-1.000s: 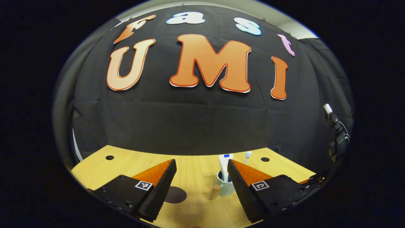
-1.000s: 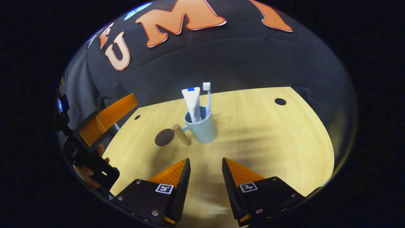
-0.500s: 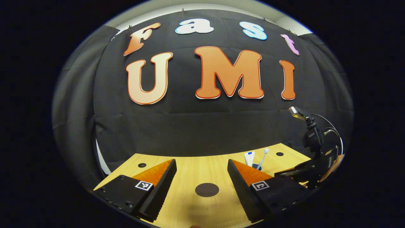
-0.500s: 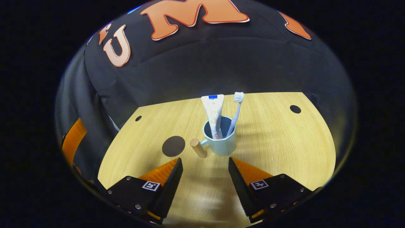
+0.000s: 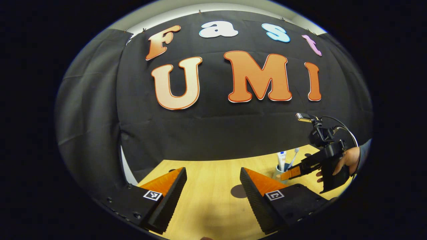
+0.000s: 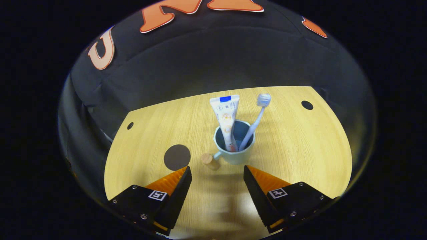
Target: Put the toothbrush and toothpaste on the desktop into the cup, then pick up the cup and place it on the coaster on the desktop.
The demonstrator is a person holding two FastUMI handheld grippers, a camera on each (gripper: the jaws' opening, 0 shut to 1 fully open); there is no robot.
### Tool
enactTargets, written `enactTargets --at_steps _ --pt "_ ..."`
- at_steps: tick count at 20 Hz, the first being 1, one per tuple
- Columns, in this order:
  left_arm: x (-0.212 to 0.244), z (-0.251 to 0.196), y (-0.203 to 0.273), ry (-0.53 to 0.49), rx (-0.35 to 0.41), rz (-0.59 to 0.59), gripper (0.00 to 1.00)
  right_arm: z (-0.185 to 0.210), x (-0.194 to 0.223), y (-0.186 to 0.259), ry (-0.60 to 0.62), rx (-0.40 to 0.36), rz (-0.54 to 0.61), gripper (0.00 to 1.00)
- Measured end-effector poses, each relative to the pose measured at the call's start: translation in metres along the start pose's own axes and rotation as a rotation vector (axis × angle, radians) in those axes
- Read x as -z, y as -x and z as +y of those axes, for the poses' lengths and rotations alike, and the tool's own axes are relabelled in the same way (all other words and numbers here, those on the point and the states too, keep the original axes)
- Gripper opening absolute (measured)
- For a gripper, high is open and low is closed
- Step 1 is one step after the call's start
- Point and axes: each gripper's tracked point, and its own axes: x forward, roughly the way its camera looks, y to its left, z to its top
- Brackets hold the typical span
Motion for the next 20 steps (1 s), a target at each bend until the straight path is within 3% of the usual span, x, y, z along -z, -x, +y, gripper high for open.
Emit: enactTargets --at_steps 6,10,15,17,20 --pt "0.008 0.019 0.002 -0.022 0.001 0.028 0.96 0.004 -0.010 -0.028 -0.074 0.109 0.069 0.95" --pt "0.016 0.033 0.006 -0.014 0.005 0.052 0.99 -0.018 -0.001 -0.037 -0.078 0.211 0.092 0.93" --pt "0.025 0.041 -0.002 0.003 0.000 0.080 0.99 -0.024 0.001 -0.049 -0.101 0.242 0.127 0.92" --pt "0.027 0.039 -0.004 0.007 0.007 0.083 0.99 -0.031 0.002 -0.051 -0.079 0.274 0.130 0.88" --pt "0.032 0.038 -0.007 0.018 0.011 0.098 0.99 -0.045 0.001 -0.056 -0.059 0.312 0.148 0.69"
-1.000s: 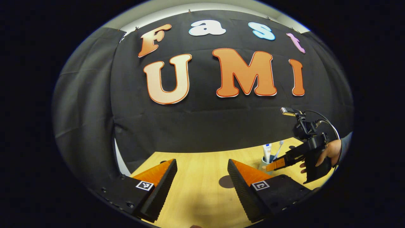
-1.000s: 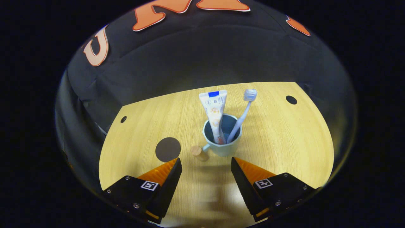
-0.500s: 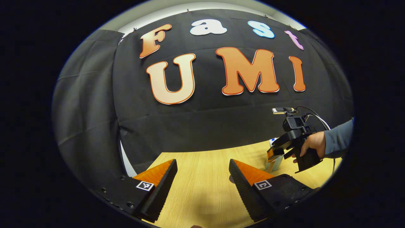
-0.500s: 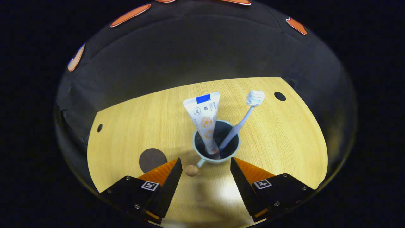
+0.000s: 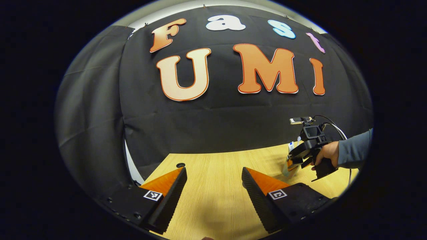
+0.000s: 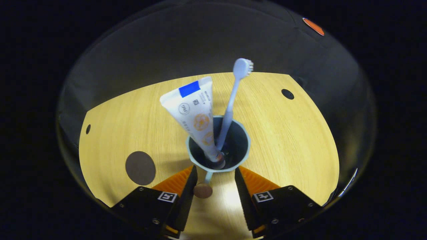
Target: Put the toothbrush and toothpaste on the desktop into the cup, then pick up the cup and place it on the coaster on the desktop.
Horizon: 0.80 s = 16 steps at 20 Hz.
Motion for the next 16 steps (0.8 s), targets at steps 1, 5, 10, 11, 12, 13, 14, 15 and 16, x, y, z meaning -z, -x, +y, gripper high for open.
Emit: enactTargets --at_steps 1,5,10,11,12,13,14,15,16 --pt "0.001 0.000 -0.001 0.004 0.000 0.006 0.99 -0.003 -0.002 -0.004 0.000 0.001 0.001 0.60" --pt "0.006 0.000 -0.006 0.009 -0.002 0.024 0.99 -0.006 0.000 -0.002 -0.006 0.001 0.011 0.28" --pt "0.007 -0.006 -0.003 0.008 0.006 0.031 0.99 -0.008 -0.003 -0.001 0.028 -0.033 0.001 0.17" --pt "0.007 -0.007 -0.003 0.010 0.009 0.032 0.99 -0.008 -0.003 -0.003 0.031 -0.044 -0.005 0.16" --pt "0.006 -0.009 -0.002 0.012 0.011 0.035 0.99 -0.006 -0.003 -0.003 0.033 -0.060 -0.011 0.13" --pt "0.007 -0.009 -0.002 0.014 0.013 0.037 0.99 -0.002 -0.004 -0.003 0.035 -0.090 -0.022 0.13" --pt "0.008 -0.009 0.000 0.015 0.013 0.039 0.99 -0.005 -0.003 -0.005 0.047 -0.100 -0.026 0.13" --pt "0.008 -0.009 -0.001 0.016 0.013 0.043 0.99 -0.008 -0.004 -0.005 0.070 -0.088 -0.033 0.13" --pt "0.010 -0.009 0.001 0.017 0.012 0.046 0.99 -0.008 -0.004 -0.005 0.089 -0.084 -0.036 0.13"
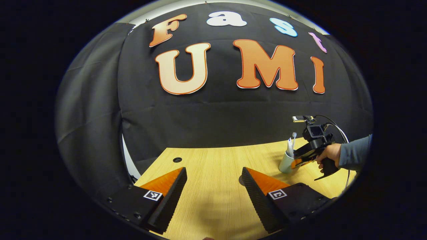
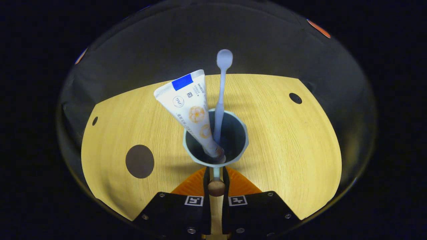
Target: Put the toothbrush and toothpaste on the desktop into the cup, then pick up the cup and place it on the coaster on the desktop.
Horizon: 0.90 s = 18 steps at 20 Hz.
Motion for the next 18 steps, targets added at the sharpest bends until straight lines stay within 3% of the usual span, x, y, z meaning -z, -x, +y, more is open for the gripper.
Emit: enactTargets --at_steps 18 --pt "0.009 0.019 0.013 -0.001 -0.016 0.017 0.99 0.000 -0.012 -0.015 0.199 -0.176 -0.071 0.13"
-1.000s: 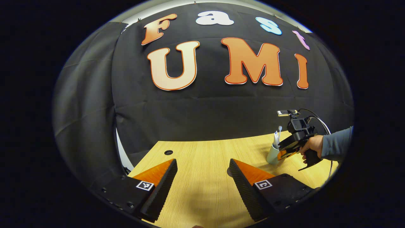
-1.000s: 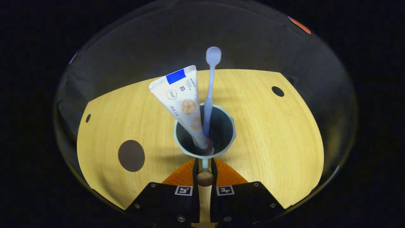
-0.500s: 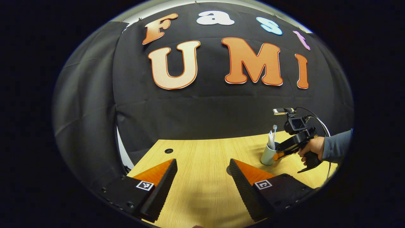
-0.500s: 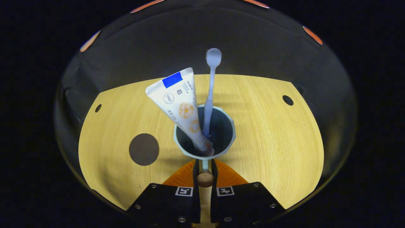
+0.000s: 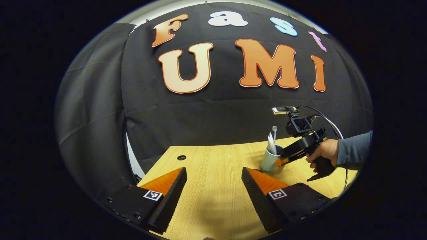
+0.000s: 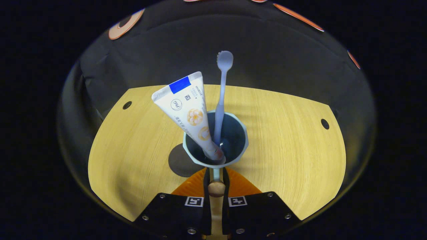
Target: Put the toothbrush and toothpaste on the desktop into the cup, then pick up the cup and place it on the coaster on the desktop.
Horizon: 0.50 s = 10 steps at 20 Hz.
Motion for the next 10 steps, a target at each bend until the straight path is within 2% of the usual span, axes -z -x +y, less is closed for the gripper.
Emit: enactTargets --at_steps 7,9,10 --pt "0.017 0.022 -0.003 0.009 0.005 0.034 0.99 0.001 0.000 -0.001 0.055 -0.037 0.029 0.13" --pt "0.023 0.028 -0.006 0.010 0.015 0.045 0.99 0.000 0.005 0.002 0.056 -0.030 0.077 0.12" --pt "0.026 0.032 -0.008 0.009 0.021 0.050 0.99 -0.002 -0.004 0.007 0.068 -0.015 0.057 0.13"
